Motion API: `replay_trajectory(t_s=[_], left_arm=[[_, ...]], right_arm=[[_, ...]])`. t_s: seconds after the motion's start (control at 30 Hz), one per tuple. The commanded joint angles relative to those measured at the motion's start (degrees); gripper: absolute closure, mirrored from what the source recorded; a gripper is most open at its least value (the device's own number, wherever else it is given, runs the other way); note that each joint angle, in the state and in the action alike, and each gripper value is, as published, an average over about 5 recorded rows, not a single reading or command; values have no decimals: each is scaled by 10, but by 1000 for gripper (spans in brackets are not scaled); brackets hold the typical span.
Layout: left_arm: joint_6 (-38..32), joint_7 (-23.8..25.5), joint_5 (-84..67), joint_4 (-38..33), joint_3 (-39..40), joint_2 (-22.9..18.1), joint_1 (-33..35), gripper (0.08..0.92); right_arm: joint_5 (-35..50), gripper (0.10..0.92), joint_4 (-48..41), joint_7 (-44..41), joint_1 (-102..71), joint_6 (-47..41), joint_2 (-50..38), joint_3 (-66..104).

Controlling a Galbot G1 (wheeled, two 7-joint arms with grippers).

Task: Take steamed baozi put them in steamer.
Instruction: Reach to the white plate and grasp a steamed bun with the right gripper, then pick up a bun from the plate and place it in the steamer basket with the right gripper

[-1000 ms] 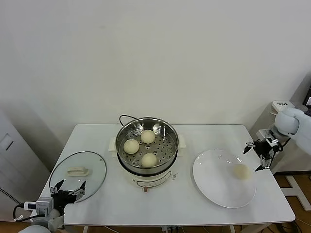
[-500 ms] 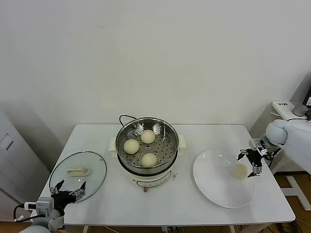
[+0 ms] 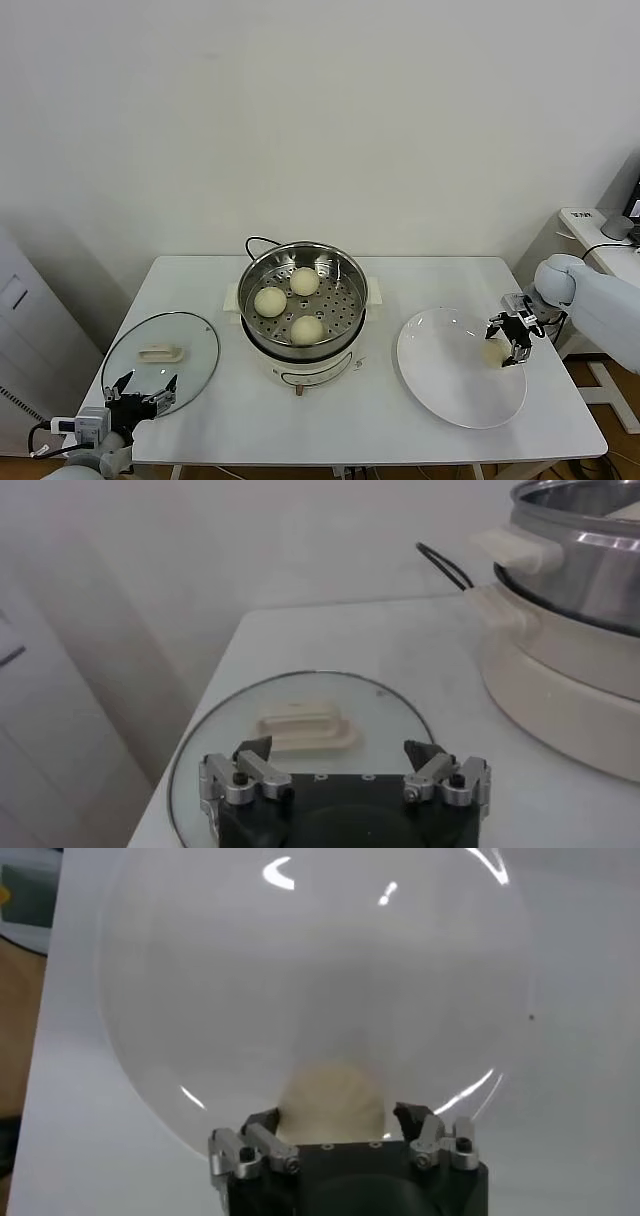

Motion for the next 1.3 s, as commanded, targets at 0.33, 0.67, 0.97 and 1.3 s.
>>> replay_trajectory(t_s=[0.33,0.67,0.97,1.3], left_arm=[[2,-2,0,-3,-2,-2,0,177],[3,-3,1,-3,0,-2,-4,177],[7,-4,4,-6,3,-2,-7,177],[4,-3,4,-3,6,-1,-7,177]], right_arm=[[45,598,56,-25,82,-17,-20,-73],[314,601,155,-16,375,-113,17,-318],[470,601,168,5,472,-168,127,-400],[576,597,163,50,479,-225,218,-414]])
